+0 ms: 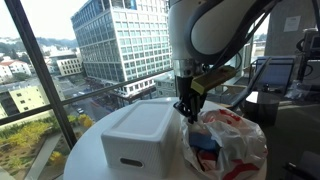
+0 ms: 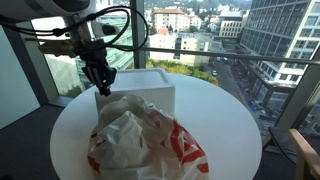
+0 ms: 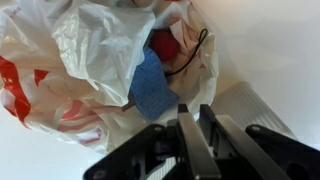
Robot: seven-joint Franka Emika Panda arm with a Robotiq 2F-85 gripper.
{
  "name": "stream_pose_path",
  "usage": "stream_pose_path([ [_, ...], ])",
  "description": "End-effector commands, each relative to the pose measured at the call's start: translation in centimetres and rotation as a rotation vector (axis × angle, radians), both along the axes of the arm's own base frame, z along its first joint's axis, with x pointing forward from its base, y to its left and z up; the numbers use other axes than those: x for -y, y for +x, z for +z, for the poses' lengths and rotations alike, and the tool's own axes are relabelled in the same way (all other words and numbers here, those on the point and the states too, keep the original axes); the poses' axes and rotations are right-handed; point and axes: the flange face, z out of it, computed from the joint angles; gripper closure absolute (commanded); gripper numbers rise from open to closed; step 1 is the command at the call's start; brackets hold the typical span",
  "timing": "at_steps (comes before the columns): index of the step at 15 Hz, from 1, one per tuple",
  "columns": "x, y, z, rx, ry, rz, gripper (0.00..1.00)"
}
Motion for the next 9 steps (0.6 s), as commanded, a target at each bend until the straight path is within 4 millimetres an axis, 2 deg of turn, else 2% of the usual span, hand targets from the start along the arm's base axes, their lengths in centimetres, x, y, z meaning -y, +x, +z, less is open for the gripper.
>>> stream_pose_path([
  [1,-0.2,-0.63,1.1,0.02,-0.08,-0.043,0.49],
  [5,-0.17,-0.9,0.77,0.022,-0.076,-0.096,0.19],
  [6,0.1,-0.55,0.13,0.004,-0.081,-0.067,0.37],
  [8,0.1,-0.56,0.14,0.005,-0.08,-0.078,0.21],
  [9,0.1,-0.56,0.14,0.005,-0.08,-0.08,0.18],
])
